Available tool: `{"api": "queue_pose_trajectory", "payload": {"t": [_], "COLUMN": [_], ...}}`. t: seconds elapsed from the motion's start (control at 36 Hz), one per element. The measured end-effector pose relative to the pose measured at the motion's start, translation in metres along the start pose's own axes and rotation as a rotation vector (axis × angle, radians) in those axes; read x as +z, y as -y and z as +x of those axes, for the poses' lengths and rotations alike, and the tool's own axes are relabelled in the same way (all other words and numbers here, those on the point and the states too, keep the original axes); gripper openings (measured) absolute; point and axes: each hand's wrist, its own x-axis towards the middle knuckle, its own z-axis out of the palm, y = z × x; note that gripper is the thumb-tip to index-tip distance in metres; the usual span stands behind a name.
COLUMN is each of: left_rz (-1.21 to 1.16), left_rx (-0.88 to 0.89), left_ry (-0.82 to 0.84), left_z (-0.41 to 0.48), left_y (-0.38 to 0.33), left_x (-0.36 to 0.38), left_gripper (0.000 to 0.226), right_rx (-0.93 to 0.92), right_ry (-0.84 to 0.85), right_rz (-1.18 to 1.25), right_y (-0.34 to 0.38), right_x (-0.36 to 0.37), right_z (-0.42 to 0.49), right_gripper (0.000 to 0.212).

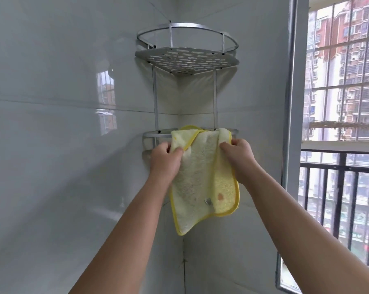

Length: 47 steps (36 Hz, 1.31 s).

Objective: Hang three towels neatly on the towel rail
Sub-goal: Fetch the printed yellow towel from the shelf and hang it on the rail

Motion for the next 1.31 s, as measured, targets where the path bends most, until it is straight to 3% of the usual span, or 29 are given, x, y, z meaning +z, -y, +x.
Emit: {"api": "queue_pose_trajectory", "payload": {"t": [0.06,0.22,0.33,0.61,0.72,0.83,1.08,1.31], "left_rz": [-0.029,-0.107,-0.146,-0.211,-0.218,-0.249,-0.297,-0.300], "left_rx": [0.001,-0.014,-0.030,-0.003,0.016,0.054,0.033,-0.015], "left_ry": [0.013,0.056,0.110,0.215,0.207,0.206,0.265,0.379], "left_z": [-0.005,-0.021,-0.035,-0.075,-0.086,-0.097,-0.136,-0.166], "left_y": [0.000,-0.003,-0.008,-0.023,-0.028,-0.030,-0.024,-0.017], "left_x": [-0.001,-0.006,-0.007,-0.011,-0.018,-0.026,-0.047,-0.064], "left_gripper": [0.011,0.018,0.008,0.008,0.007,0.020,0.009,0.014], "right_rx": [0.003,-0.017,-0.006,0.001,-0.012,-0.018,-0.012,-0.004], "right_ry": [0.017,0.064,0.065,0.124,0.111,0.104,0.070,-0.035], "right_rz": [-0.010,0.088,0.117,0.168,0.223,0.236,0.259,0.167], "right_y": [0.004,0.009,0.011,0.018,0.023,0.025,0.024,0.016], "right_x": [0.001,-0.003,-0.005,-0.007,-0.006,-0.005,0.003,0.006], "right_z": [-0.006,-0.025,-0.039,-0.080,-0.094,-0.111,-0.152,-0.194], "right_gripper": [0.010,0.017,0.017,0.014,0.018,0.022,0.020,0.021]}}
